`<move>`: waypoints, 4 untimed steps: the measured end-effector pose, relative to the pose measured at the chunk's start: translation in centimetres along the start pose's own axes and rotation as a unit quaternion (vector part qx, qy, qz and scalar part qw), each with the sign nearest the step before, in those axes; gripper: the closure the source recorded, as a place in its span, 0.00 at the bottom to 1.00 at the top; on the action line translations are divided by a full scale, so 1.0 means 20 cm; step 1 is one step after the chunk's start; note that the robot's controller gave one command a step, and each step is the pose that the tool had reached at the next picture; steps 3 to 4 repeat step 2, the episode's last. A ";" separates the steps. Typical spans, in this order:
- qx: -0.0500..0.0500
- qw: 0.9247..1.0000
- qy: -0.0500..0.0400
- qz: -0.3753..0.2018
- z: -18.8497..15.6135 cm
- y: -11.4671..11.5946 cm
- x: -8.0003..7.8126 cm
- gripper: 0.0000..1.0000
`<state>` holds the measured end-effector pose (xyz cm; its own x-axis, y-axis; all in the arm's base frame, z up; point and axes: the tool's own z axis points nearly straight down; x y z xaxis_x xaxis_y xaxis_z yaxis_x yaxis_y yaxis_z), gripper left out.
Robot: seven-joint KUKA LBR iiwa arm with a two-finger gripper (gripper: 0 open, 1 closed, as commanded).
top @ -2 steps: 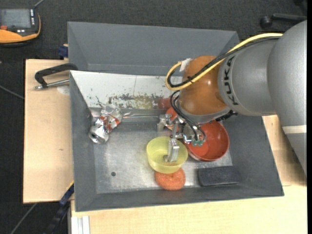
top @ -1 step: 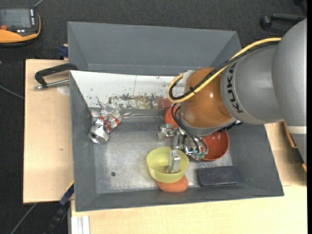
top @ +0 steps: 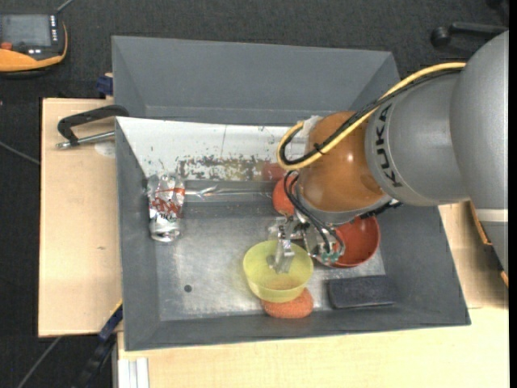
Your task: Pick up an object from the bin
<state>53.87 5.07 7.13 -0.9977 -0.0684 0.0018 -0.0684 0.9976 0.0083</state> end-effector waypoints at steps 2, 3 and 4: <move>-0.002 0.998 -0.013 0.064 -0.69 -0.05 -0.06 1.00; -0.002 0.998 -0.013 0.064 -0.69 -0.05 -0.06 1.00; -0.002 0.998 -0.013 0.064 -0.69 -0.05 -0.06 1.00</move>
Offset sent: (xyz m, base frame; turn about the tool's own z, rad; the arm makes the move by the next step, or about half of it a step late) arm 0.0147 -0.0197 0.0964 0.0479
